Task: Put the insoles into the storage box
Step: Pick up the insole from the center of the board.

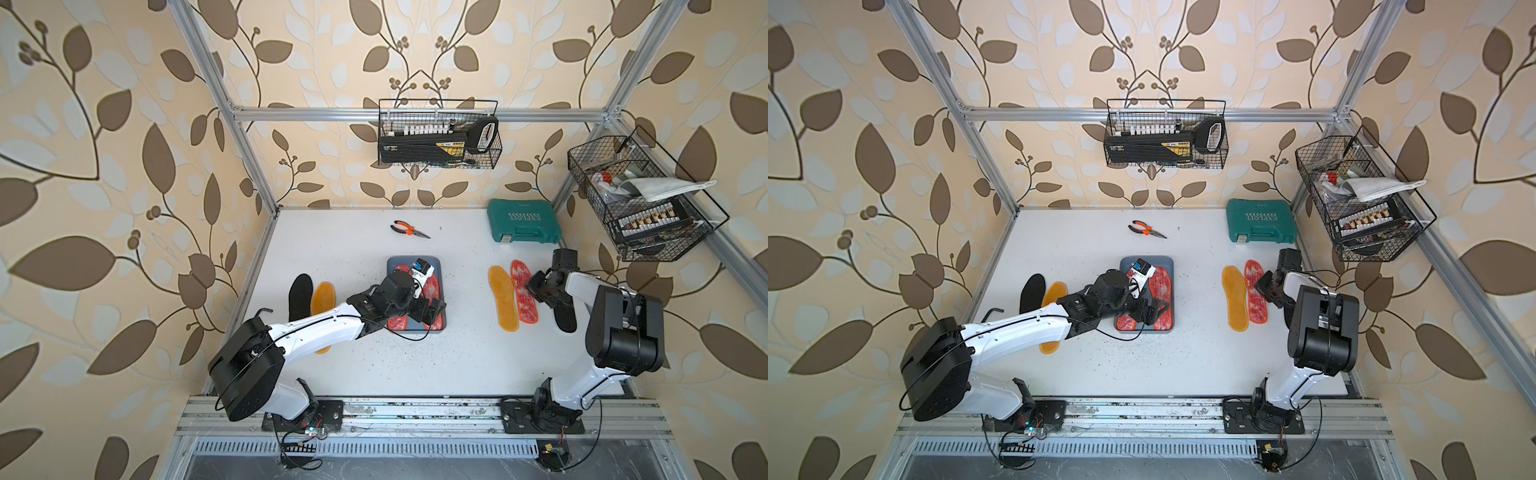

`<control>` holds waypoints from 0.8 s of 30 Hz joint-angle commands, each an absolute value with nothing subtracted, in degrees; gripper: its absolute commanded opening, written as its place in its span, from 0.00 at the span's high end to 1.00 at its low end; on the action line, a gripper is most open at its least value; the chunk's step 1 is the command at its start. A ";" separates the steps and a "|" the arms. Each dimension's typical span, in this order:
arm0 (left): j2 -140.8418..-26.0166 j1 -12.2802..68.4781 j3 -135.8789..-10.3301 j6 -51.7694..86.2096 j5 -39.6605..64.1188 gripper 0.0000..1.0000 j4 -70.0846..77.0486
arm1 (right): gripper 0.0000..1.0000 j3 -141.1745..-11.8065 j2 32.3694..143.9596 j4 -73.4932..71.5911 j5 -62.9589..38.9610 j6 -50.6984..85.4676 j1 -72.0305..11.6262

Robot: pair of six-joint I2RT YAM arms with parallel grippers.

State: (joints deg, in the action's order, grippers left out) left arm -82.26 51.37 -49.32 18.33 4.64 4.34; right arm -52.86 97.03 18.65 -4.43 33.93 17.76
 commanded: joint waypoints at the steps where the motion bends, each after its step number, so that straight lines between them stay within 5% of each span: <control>1: -83.87 51.24 -52.82 18.13 5.62 0.04 6.06 | 1.00 -51.62 94.79 21.10 -2.32 33.79 17.84; 4: -85.09 51.08 -54.92 19.02 5.67 0.06 6.93 | 1.00 -51.36 91.56 21.89 -1.82 34.10 17.84; 7: -88.49 50.80 -60.28 19.73 9.61 0.27 5.86 | 1.00 -51.75 88.81 23.03 -2.37 33.99 17.84; 24: -119.65 47.36 -88.14 34.10 37.02 0.38 14.98 | 1.00 -50.97 77.88 23.84 -25.85 34.28 18.02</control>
